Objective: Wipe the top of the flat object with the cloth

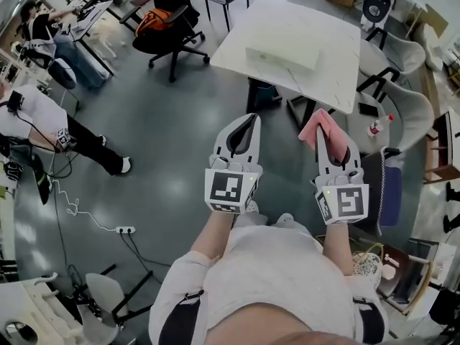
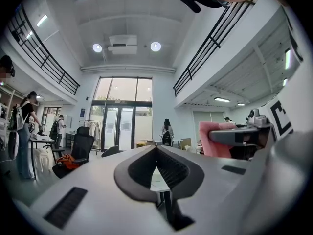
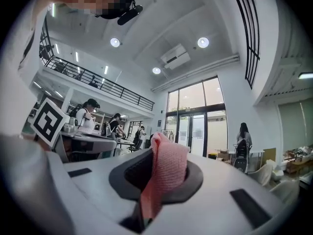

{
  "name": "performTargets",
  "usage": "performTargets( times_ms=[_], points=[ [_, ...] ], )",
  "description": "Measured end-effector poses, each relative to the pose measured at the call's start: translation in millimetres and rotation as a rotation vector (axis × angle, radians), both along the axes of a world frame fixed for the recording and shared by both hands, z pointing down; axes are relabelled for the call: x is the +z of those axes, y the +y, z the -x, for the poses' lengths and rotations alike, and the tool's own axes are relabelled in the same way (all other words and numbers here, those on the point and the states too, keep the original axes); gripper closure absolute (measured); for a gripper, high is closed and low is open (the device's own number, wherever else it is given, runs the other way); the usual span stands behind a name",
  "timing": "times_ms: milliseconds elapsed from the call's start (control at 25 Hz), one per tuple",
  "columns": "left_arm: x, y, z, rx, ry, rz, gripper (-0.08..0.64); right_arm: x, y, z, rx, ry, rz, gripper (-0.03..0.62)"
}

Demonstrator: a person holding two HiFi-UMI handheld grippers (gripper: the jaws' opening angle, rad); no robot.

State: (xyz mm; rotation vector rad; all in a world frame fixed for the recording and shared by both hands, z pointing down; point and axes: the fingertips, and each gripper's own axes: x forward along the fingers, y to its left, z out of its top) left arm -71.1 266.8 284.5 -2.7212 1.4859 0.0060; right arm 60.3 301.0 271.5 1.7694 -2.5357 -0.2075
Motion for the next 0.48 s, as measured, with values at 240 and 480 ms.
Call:
performTargets(
  times_ms=[240, 480],
  points=[
    [1, -13, 12, 0.027, 0.003, -0.012, 0.546, 1, -9, 10, 0.042, -0.013, -0.010, 0.555],
    [3, -27, 28, 0.053, -0.006, -0.033, 0.545, 2, -18, 28, 0.060, -0.022, -0.028, 0.555]
  ],
)
